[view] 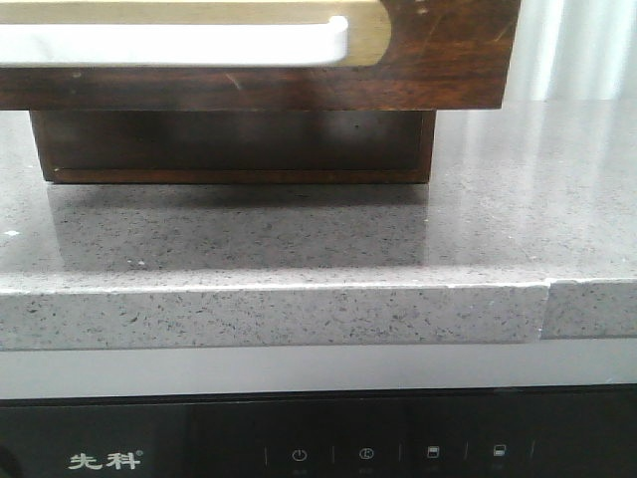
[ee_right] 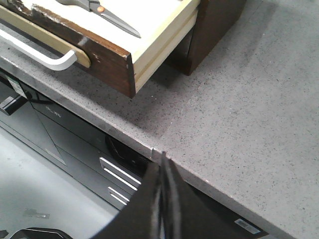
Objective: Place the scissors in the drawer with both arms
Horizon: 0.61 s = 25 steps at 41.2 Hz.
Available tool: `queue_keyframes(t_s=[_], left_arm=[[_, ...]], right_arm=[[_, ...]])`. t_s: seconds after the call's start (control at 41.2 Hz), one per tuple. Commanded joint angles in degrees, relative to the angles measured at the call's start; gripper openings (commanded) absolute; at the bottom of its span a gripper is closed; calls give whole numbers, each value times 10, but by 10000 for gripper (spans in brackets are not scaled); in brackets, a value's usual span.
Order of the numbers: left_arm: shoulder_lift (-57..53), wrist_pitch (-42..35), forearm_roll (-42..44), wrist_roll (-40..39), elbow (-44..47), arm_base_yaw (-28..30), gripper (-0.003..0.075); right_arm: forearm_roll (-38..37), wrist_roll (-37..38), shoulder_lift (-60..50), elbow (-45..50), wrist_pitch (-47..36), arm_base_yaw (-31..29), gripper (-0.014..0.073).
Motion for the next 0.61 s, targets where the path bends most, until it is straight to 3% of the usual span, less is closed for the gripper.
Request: queue_keyframes(t_s=[0.0, 0.218, 0.582], left_arm=[[-6, -48, -6, -5, -2, 8, -20], [-65, -136, -9, -5, 96, 114, -20], [-275, -377, -40, -5, 420, 243, -20]], right_arm=[[-9, -1, 3, -11, -37, -3, -67], [-9, -1, 3, -11, -37, -3, -67], [-9, -1, 3, -11, -37, -3, -67]])
